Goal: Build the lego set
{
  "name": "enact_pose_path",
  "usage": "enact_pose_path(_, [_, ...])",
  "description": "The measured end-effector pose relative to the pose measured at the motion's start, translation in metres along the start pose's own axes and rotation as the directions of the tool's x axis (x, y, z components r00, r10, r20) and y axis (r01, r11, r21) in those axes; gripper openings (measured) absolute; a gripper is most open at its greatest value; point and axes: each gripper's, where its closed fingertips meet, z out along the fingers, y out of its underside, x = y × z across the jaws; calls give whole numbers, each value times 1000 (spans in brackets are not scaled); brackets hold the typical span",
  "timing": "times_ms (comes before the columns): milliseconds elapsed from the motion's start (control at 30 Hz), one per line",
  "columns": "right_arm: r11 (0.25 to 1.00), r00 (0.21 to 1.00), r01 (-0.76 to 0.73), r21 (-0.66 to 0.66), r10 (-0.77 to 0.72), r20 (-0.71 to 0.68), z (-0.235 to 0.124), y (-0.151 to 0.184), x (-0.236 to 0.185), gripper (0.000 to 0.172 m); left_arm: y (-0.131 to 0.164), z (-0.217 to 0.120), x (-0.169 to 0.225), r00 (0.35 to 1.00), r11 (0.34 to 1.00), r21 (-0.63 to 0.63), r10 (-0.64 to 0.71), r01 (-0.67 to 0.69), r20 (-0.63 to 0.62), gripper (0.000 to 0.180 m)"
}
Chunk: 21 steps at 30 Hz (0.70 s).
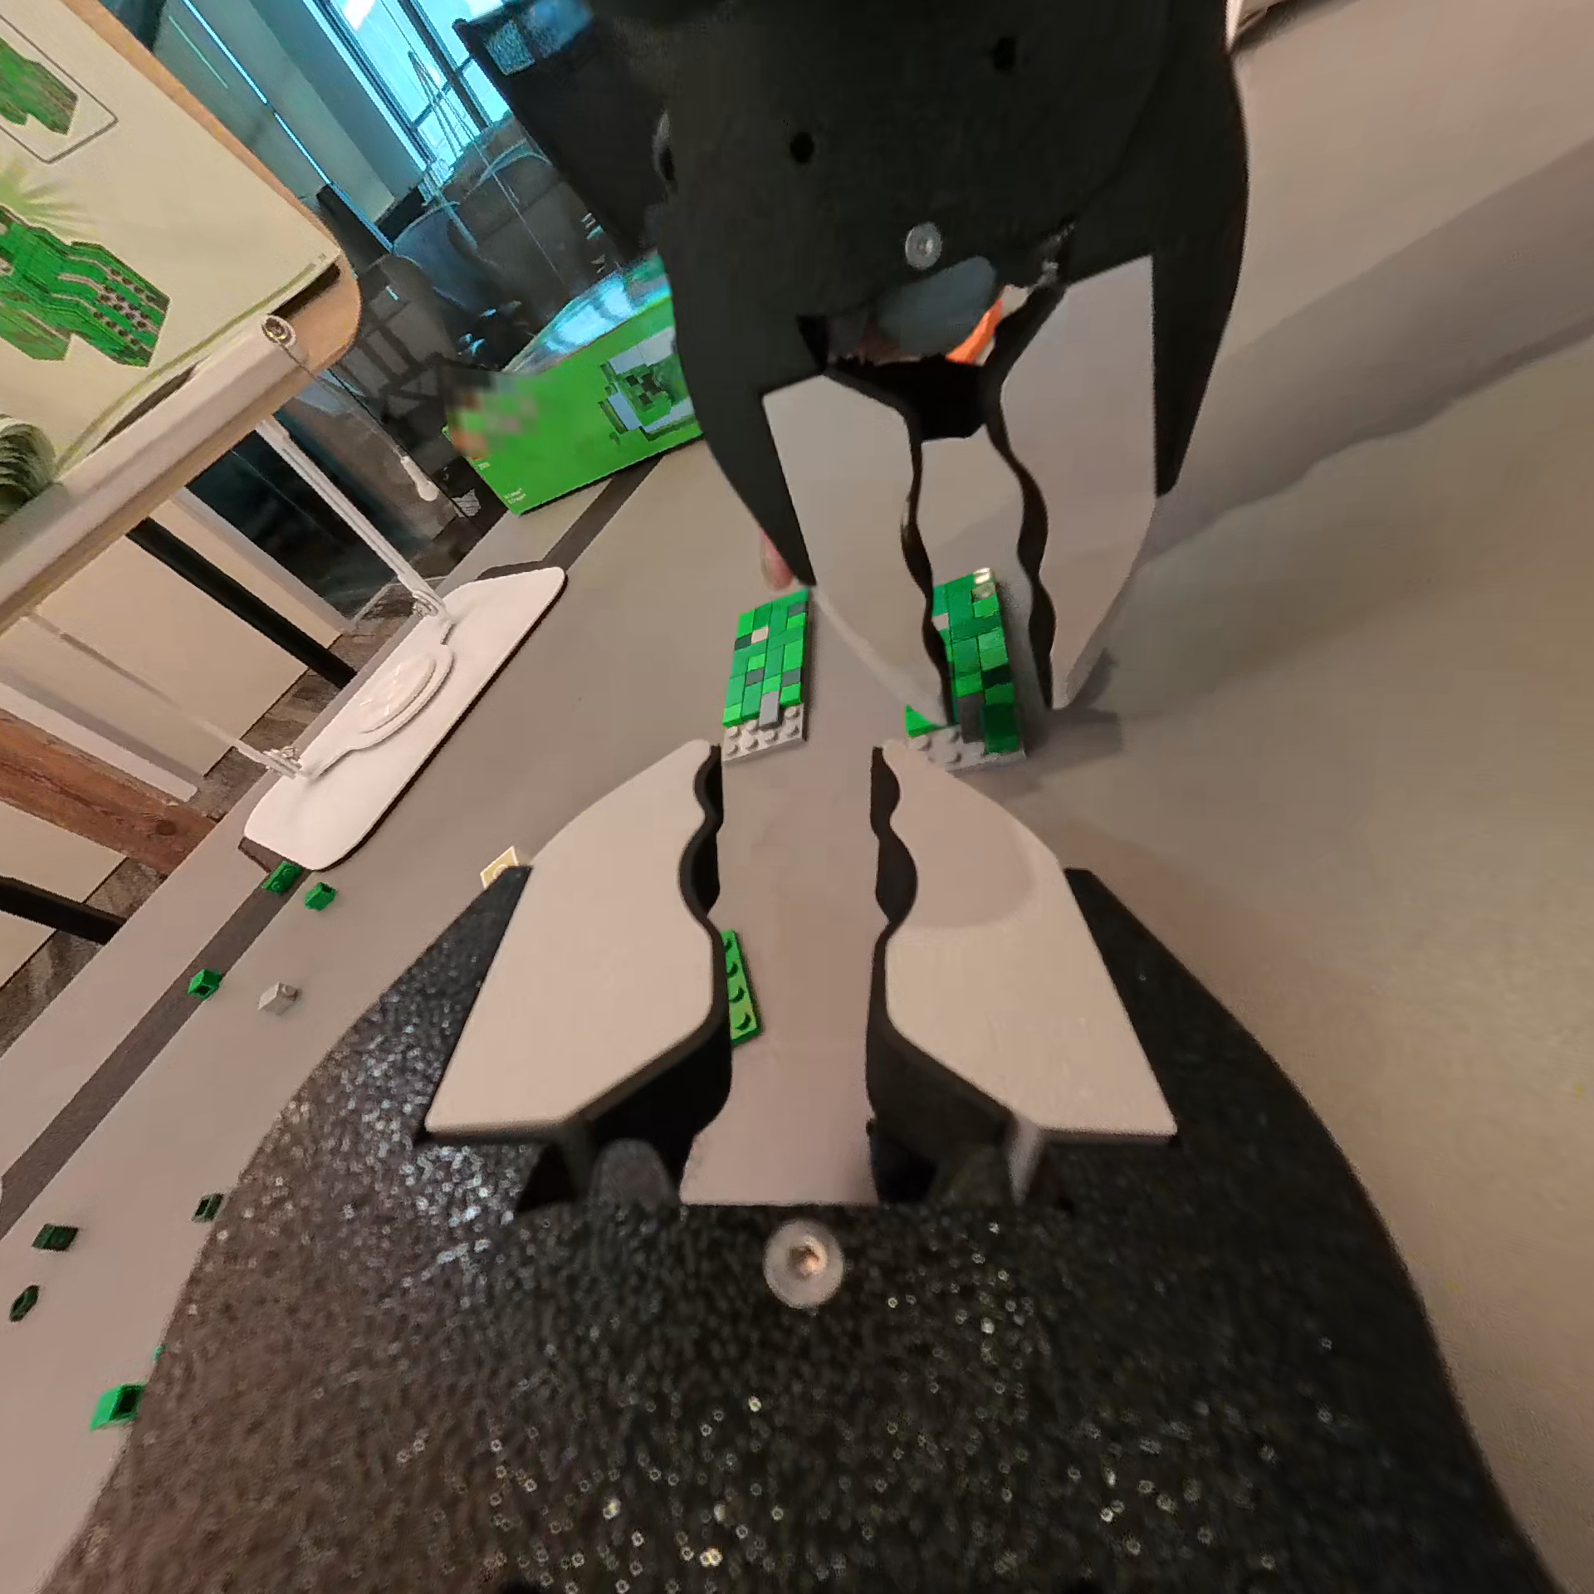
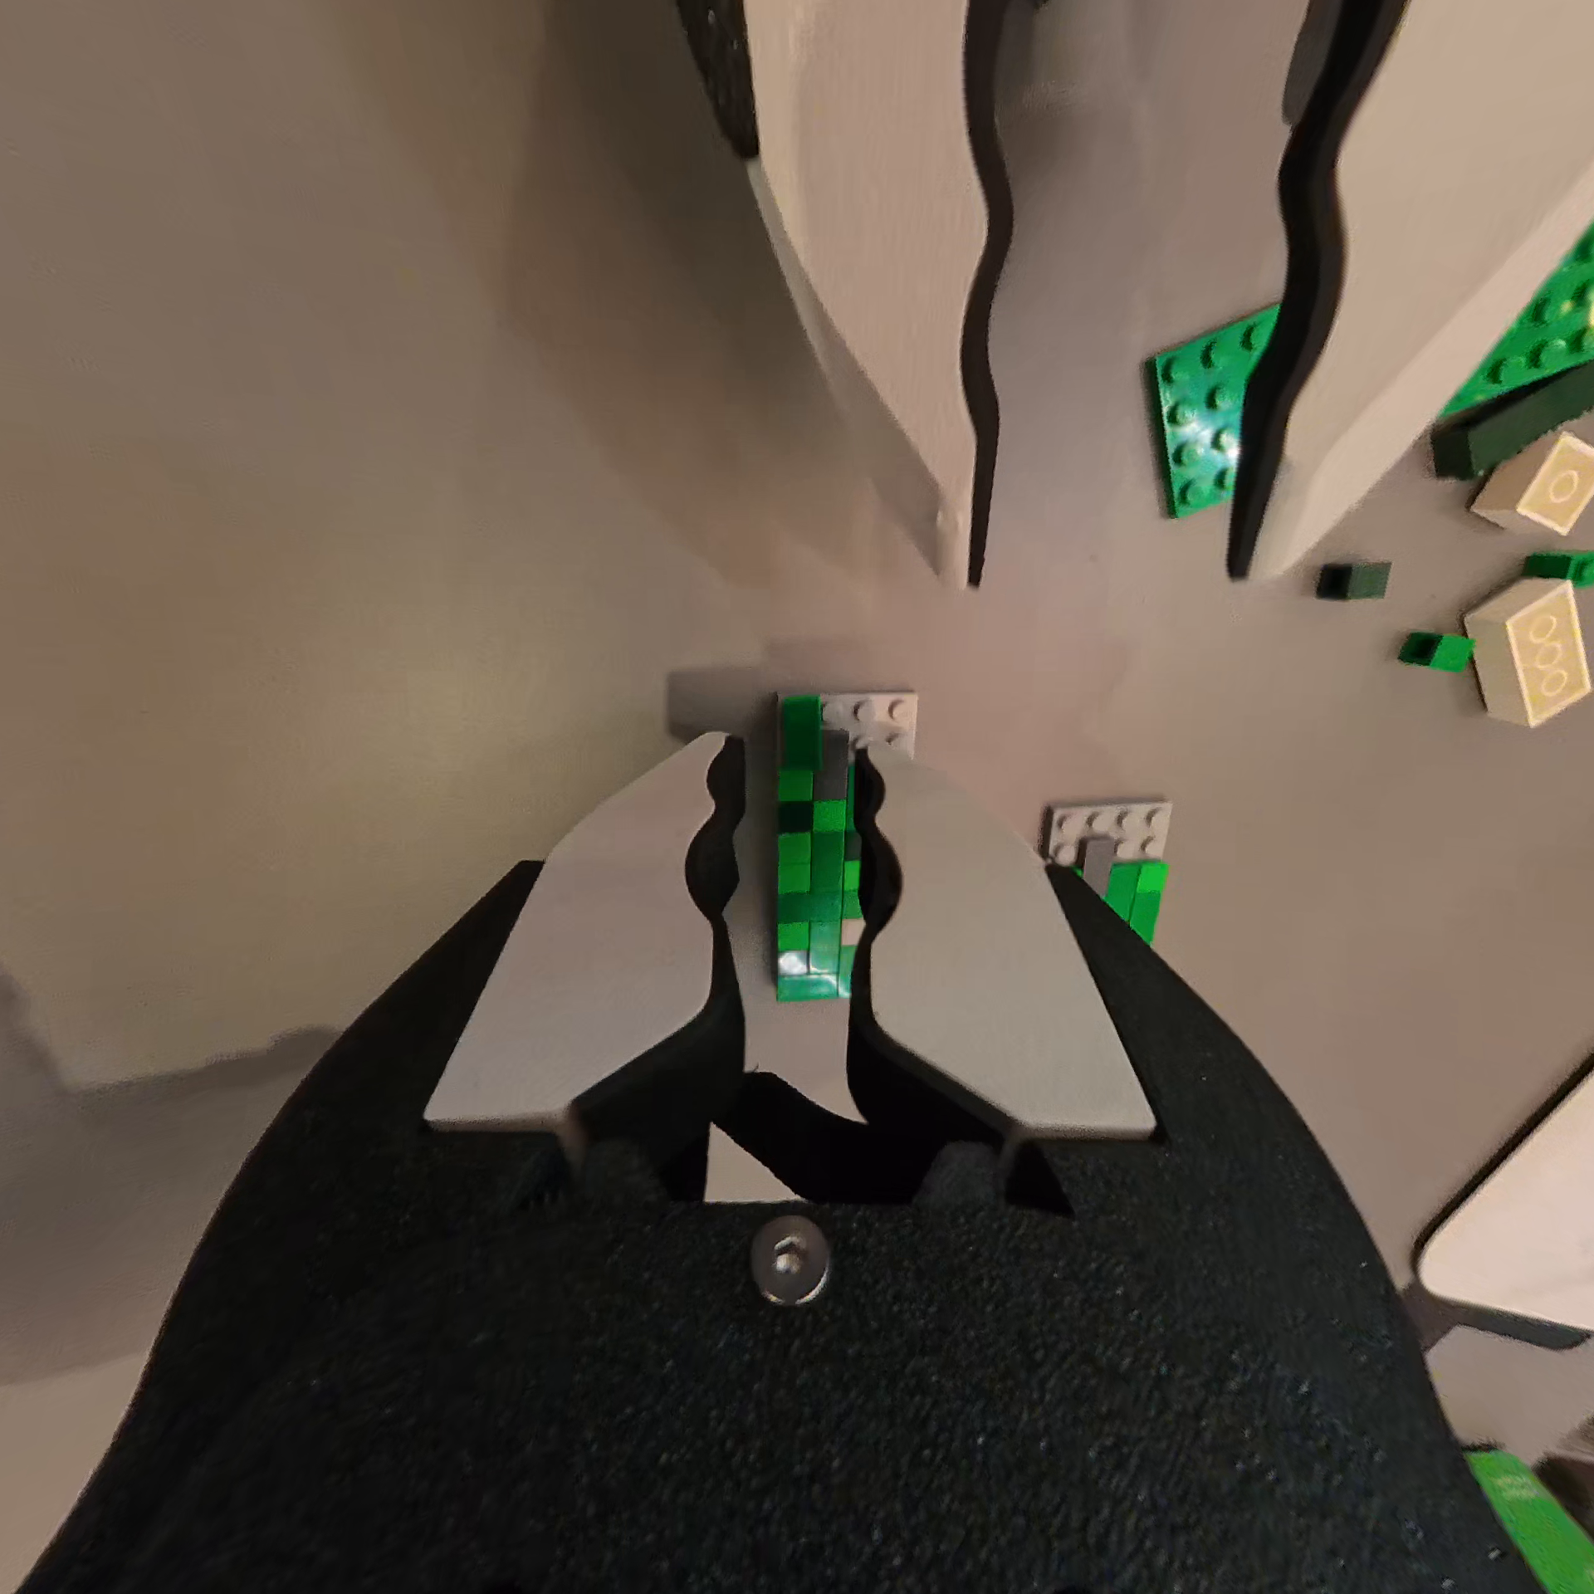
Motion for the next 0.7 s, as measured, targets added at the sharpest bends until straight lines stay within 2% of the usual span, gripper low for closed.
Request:
enact_pose_path(167, [997,997,-66,45,68,-39,-6,20,5,34,-1,0,-2,1000,1000,6,-13,13,0,32])
enact_pose_path(267, [992,995,-96,83,98,-11,-3,29,9,45,0,0,0,1000,1000,3,-6,6,-4,32])
enact_pose_path(367, [992,996,-89,85,87,35,1,33,8,48,0,1,0,1000,1000,0,-4,4,-5,32])
enact_pose_path(500, [995,992,-73,64,66,112,3,33,8,44,0,1,0,1000,1000,1,-5,5,-5,32])
enact_pose_path(600, [999,992,-35,37,31,123,3,33,7,33,0,1,0,1000,1000,2,-8,8,-7,32])
enact_pose_path(700, [999,992,-16,32,12,122,4,31,7,32,-1,0,2,1000,1000,9,-4,4,-20,32])
